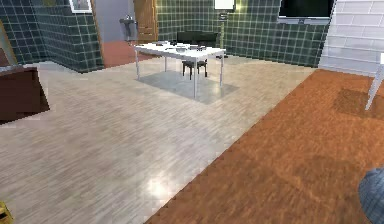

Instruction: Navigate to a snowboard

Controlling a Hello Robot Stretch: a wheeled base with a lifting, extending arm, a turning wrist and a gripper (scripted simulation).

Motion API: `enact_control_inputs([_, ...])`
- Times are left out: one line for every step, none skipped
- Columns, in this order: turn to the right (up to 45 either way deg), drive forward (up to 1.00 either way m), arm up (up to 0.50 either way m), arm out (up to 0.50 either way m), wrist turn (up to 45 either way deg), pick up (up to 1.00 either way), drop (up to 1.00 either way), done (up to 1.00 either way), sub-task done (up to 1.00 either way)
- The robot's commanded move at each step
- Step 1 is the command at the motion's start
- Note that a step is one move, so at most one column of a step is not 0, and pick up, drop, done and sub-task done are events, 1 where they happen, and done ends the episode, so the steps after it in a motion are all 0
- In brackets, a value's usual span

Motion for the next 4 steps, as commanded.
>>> enact_control_inputs([0.0, 0.65, 0.00, 0.00, 0.0, 0.00, 0.00, 0.00, 0.00])
enact_control_inputs([-27.0, 0.00, 0.00, 0.00, 0.0, 0.00, 0.00, 0.00, 0.00])
enact_control_inputs([0.0, 1.00, 0.00, 0.00, 0.0, 0.00, 0.00, 0.00, 0.00])
enact_control_inputs([0.0, 1.00, 0.00, 0.00, 0.0, 0.00, 0.00, 0.00, 0.00])
